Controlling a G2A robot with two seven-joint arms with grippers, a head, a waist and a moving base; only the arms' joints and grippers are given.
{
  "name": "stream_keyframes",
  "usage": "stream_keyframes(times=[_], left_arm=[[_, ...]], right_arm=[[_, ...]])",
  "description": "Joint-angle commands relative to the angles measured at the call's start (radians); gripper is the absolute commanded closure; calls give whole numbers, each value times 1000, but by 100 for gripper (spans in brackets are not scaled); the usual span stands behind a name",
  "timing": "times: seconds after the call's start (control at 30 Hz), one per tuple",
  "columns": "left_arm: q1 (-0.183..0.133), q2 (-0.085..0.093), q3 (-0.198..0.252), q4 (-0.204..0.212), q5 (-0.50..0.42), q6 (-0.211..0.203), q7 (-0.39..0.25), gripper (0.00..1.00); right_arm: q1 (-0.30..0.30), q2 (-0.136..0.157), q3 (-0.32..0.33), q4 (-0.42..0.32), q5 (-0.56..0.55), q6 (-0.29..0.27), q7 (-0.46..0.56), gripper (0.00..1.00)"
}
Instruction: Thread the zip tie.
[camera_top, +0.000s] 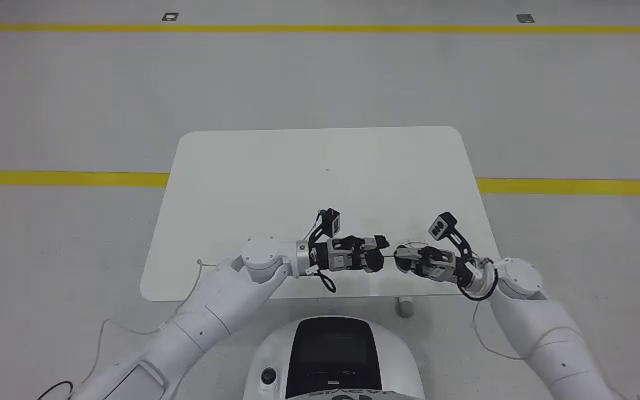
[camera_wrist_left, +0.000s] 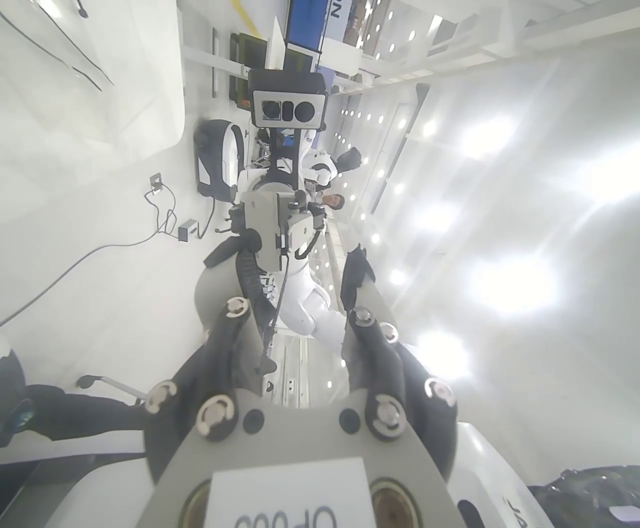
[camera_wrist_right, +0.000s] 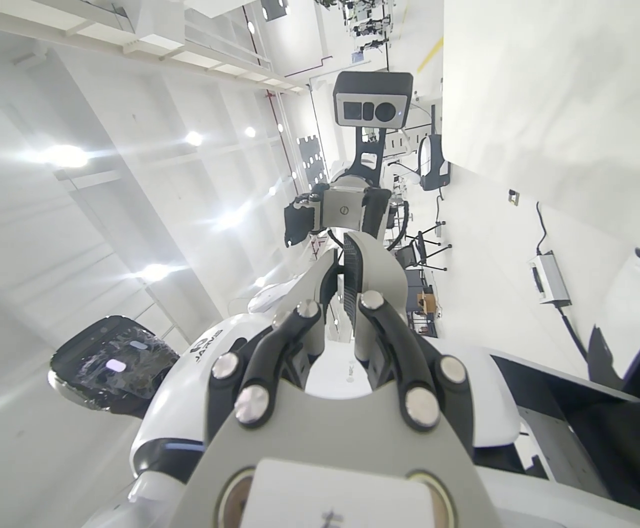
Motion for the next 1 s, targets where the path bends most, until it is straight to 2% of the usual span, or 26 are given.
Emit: stream_keyframes(times=[0.0, 0.17, 0.6, 0.97], left_arm=[[0, 0, 0, 0, 0, 1, -2, 71], [-3, 1, 1, 1, 4, 3, -6, 78], [-10, 0, 9, 10, 11, 4, -16, 80], [-20, -2, 22, 22, 24, 8, -12, 82]], right_arm=[[4, 0, -2, 4, -7, 4, -5, 100], [16, -2, -11, 12, -34, 15, -27, 100], [38, -9, -34, 49, -50, 15, -48, 100], [39, -11, -35, 53, -48, -4, -28, 100]])
